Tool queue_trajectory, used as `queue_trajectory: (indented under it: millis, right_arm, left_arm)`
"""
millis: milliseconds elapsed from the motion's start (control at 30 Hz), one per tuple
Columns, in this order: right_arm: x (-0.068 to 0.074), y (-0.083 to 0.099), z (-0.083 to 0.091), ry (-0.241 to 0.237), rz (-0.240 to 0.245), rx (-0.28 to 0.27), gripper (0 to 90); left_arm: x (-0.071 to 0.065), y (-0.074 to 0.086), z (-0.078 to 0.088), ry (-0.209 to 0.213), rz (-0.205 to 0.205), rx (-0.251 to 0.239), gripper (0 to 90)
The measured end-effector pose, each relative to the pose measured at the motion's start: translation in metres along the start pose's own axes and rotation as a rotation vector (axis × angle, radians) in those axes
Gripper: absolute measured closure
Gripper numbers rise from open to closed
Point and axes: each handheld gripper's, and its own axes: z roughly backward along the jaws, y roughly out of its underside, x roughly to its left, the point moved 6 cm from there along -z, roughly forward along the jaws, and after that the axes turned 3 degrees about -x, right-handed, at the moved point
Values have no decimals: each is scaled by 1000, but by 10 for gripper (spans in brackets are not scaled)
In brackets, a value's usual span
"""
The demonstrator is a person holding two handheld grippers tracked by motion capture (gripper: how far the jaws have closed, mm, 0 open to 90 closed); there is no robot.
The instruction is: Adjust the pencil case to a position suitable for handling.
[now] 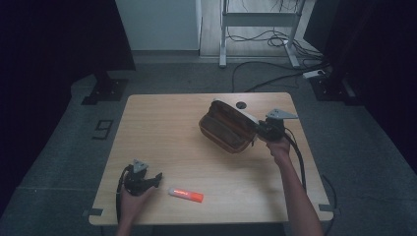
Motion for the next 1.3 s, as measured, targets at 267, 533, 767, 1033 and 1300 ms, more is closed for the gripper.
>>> queue_trajectory:
  millis: [267, 533, 767, 1033, 1300]
  right_arm:
    - [10, 1, 9, -21, -7, -18, 834]
    - [24, 0, 15, -50, 3, -39, 834]
    - [31, 5, 17, -62, -1, -37, 832]
    - [41, 12, 18, -86, -2, -42, 832]
    - [54, 16, 13, -115, 5, -31, 831]
  left_arm:
    - [0, 0, 0, -1, 0, 0, 271]
    - [0, 0, 0, -2, 0, -1, 271]
    - [0, 0, 0, -2, -1, -1, 271]
    - [0, 0, 0, -2, -1, -1, 271]
    - [0, 0, 0, -3, -1, -1, 272]
